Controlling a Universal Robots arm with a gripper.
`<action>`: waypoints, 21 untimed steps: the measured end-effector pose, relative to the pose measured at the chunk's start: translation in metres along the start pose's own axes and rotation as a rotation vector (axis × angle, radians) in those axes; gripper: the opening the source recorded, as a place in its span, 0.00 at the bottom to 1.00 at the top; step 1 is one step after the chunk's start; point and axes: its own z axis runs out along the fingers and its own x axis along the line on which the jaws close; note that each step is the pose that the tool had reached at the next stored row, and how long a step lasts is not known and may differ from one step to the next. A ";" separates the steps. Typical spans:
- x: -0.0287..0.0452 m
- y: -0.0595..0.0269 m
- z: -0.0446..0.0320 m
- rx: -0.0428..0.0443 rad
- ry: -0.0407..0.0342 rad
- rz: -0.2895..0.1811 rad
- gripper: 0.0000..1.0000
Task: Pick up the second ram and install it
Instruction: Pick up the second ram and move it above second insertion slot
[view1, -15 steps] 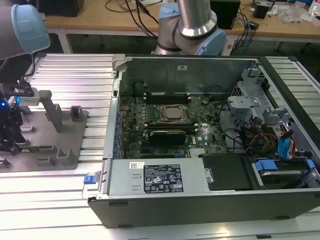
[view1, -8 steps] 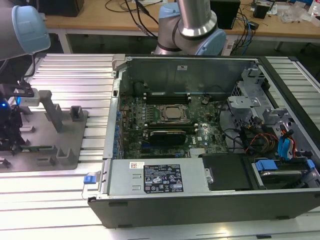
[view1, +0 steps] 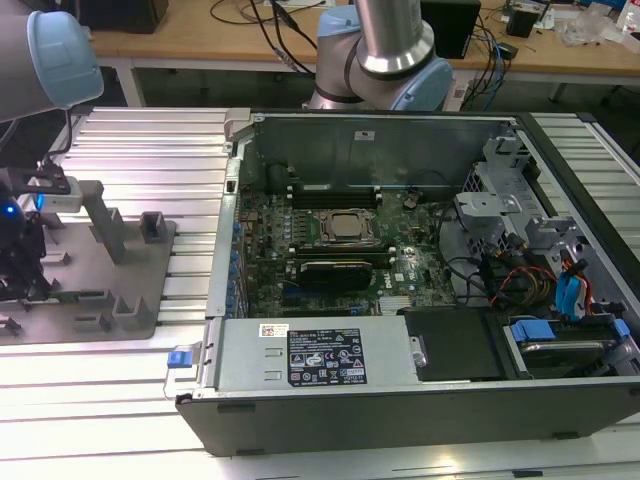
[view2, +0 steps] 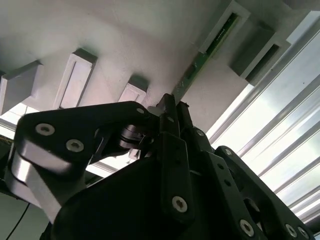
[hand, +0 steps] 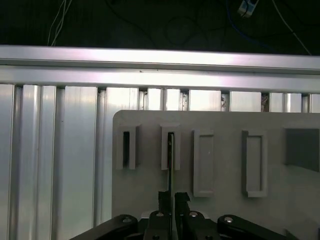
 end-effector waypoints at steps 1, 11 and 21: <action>0.0010 0.0000 0.0000 0.0000 0.0000 0.000 0.16; 0.0012 0.0001 0.0000 0.0001 -0.0001 0.000 0.09; 0.0013 0.0003 -0.0084 -0.0001 0.0000 0.000 0.09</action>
